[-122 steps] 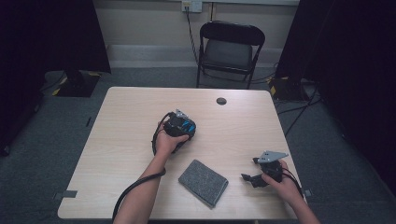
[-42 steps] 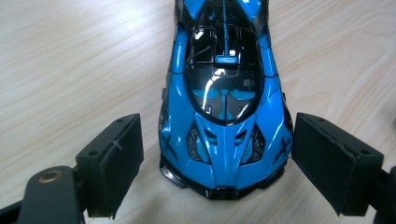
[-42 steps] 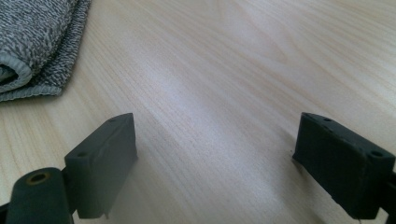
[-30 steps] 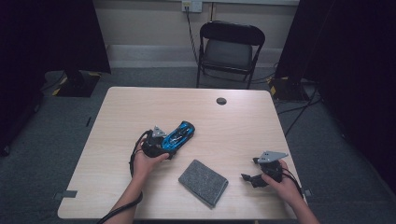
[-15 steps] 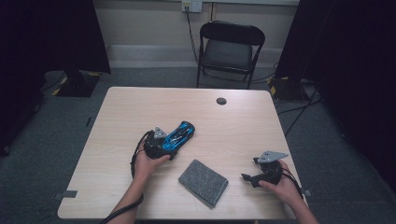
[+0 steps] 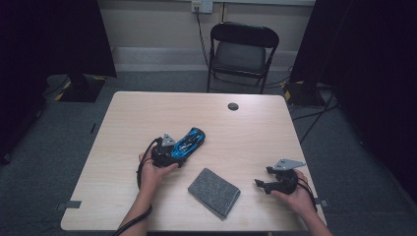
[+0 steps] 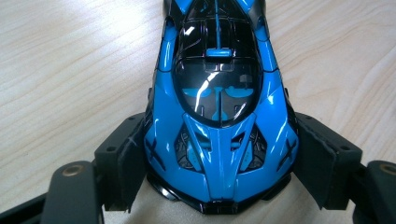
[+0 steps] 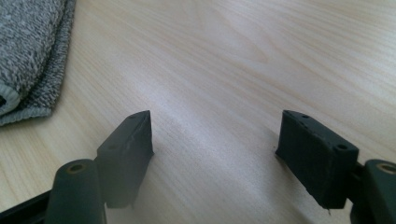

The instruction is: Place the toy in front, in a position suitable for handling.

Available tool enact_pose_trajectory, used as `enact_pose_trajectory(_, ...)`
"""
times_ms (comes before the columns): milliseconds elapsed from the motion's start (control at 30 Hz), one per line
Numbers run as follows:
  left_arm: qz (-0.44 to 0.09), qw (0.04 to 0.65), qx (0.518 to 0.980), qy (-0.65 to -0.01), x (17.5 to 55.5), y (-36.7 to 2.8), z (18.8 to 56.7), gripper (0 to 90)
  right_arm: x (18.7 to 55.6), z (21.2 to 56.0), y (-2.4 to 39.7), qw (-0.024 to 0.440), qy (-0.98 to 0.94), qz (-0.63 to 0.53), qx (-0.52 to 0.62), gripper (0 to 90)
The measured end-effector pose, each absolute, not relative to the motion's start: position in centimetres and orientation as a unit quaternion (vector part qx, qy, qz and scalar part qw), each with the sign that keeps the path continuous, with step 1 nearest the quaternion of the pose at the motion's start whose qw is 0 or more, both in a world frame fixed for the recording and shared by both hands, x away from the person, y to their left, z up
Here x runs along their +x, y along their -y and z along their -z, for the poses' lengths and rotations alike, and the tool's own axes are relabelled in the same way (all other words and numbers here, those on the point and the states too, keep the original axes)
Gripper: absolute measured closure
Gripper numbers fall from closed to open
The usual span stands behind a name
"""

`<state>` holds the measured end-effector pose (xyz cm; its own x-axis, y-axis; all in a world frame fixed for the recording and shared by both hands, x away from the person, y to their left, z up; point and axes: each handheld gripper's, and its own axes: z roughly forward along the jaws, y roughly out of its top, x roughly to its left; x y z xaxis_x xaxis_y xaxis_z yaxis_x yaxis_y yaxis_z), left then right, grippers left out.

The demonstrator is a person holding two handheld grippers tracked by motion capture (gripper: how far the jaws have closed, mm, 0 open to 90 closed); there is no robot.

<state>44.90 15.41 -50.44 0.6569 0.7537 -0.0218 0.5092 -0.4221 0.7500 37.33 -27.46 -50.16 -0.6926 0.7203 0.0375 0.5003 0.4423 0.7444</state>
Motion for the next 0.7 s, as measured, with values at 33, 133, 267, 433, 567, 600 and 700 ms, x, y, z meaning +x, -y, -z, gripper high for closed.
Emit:
enact_pose_trajectory(33,-0.161,0.379,0.828,-0.381,44.9,-15.4,50.4,25.2,37.3,50.1,27.5,0.141,-0.835,-0.384,0.368,28.0)
enact_pose_trajectory(133,-0.162,0.378,0.829,-0.380,44.9,-15.4,50.4,25.3,37.2,49.9,27.2,0.138,-0.838,-0.381,0.366,29.1)
enact_pose_trajectory(267,-0.161,0.379,0.827,-0.383,44.9,-15.4,50.4,25.5,36.7,49.1,26.2,0.135,-0.841,-0.384,0.358,28.0)
enact_pose_trajectory(433,-0.160,0.380,0.826,-0.385,44.9,-15.4,50.5,25.5,35.9,47.9,24.3,0.124,-0.841,-0.400,0.343,28.0)
enact_pose_trajectory(567,-0.160,0.380,0.826,-0.385,44.9,-15.4,50.5,25.6,35.3,47.2,22.8,0.105,-0.837,-0.413,0.343,29.2)
enact_pose_trajectory(600,-0.160,0.380,0.826,-0.385,44.9,-15.4,50.5,25.6,35.2,47.1,22.4,0.102,-0.837,-0.417,0.340,29.2)
enact_pose_trajectory(700,-0.160,0.380,0.826,-0.385,44.9,-15.4,50.5,25.6,34.7,46.6,21.4,0.097,-0.844,-0.421,0.318,26.5)
